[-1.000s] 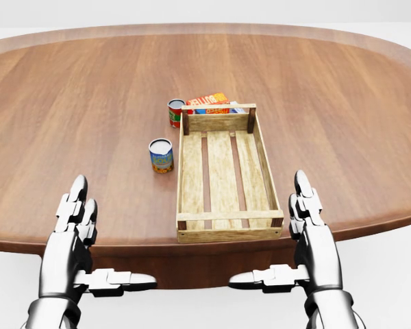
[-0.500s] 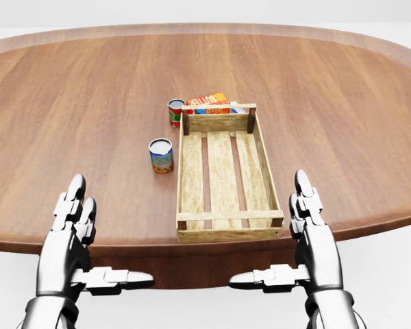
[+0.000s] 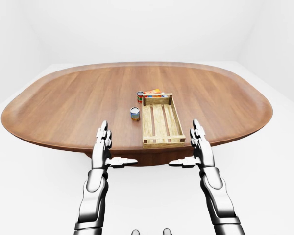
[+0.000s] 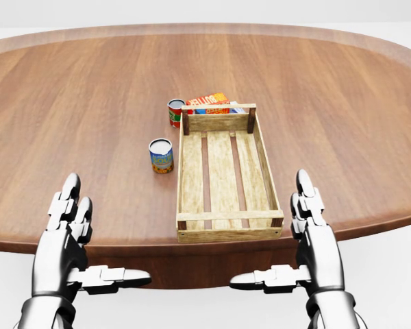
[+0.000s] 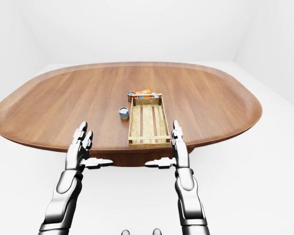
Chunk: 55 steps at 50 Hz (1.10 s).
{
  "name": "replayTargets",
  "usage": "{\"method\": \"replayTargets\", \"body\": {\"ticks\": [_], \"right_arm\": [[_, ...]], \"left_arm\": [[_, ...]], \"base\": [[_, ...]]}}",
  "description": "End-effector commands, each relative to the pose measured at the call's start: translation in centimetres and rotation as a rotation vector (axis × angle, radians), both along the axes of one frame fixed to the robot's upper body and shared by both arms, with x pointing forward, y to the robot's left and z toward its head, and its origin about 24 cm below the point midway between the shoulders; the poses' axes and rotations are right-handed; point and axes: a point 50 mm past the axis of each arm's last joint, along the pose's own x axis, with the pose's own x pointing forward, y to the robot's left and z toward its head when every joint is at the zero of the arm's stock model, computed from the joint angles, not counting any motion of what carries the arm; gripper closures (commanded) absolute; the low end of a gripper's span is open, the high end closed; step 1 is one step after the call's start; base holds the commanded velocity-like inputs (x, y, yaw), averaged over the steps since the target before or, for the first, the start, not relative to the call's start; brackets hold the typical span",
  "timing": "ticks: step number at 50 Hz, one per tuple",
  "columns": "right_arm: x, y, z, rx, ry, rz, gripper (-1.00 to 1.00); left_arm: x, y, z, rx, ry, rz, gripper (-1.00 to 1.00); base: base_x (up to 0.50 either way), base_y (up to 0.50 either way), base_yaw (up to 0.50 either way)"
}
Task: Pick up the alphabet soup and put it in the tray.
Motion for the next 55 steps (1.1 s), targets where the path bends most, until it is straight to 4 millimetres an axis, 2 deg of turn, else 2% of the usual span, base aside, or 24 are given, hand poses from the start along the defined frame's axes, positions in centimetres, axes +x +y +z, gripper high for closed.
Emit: {"method": "replayTargets", "body": {"ticks": [1,28,29,33,34,35,38,39,41,42,43,49,55], "right_arm": [[0.0,0.0,0.0,-0.003,-0.001,-0.002,-1.00],[0.6,-0.1,-0.4,0.002,0.018,-0.009,-1.00],[0.8,-0.2,-0.4,-0.003,0.023,-0.015,-1.00],[1.8,-0.3,1.5,-0.013,0.006,-0.027,-1.00],[2.1,-0.2,2.9,-0.021,-0.043,-0.031,-1.00],[2.2,-0.2,2.9,-0.022,-0.047,-0.031,-1.00],[2.6,-0.3,5.8,-0.031,-0.163,-0.040,-1.00],[2.6,-0.3,6.1,-0.031,-0.174,-0.041,-1.00],[2.8,-0.5,8.2,-0.031,-0.261,-0.051,-1.00],[2.8,-0.5,8.3,-0.031,-0.264,-0.051,-1.00],[2.7,-0.6,9.3,-0.033,-0.308,-0.052,-1.00],[2.6,-0.8,12.1,-0.044,-0.424,-0.056,-1.00],[2.3,-0.8,13.6,-0.048,-0.486,-0.055,-1.00]], "left_arm": [[0.0,0.0,0.0,-0.003,-0.004,0.000,-1.00],[0.3,-0.2,0.2,-0.002,0.000,-0.016,-1.00],[0.4,-0.3,0.6,0.006,-0.004,-0.014,-1.00],[0.6,-0.3,4.4,0.013,-0.144,-0.011,-1.00],[0.9,-0.4,6.2,0.012,-0.221,-0.007,-1.00],[0.9,-0.4,6.3,0.012,-0.226,-0.006,-1.00],[0.9,-0.8,9.6,0.013,-0.363,-0.010,-1.00],[0.9,-0.9,10.1,0.017,-0.385,-0.011,-1.00],[0.8,-1.1,11.8,0.017,-0.458,-0.009,-1.00],[0.8,-1.1,11.9,0.017,-0.461,-0.009,-1.00],[0.8,-1.1,12.6,0.019,-0.491,-0.006,-1.00],[0.6,-1.0,14.5,0.014,-0.574,0.000,-1.00],[0.1,-1.1,16.0,0.004,-0.643,-0.003,-1.00]], "base": [[0.00,0.00,0.00],[0.00,0.00,0.00],[0.00,0.00,0.00],[0.00,0.00,0.00],[0.00,0.00,0.00],[0.00,0.00,0.00],[0.00,0.00,0.00],[0.00,0.00,0.00],[0.00,0.00,0.00],[0.00,0.00,0.00],[0.00,0.00,0.00],[0.00,0.00,0.00],[0.00,0.00,0.00]]}}
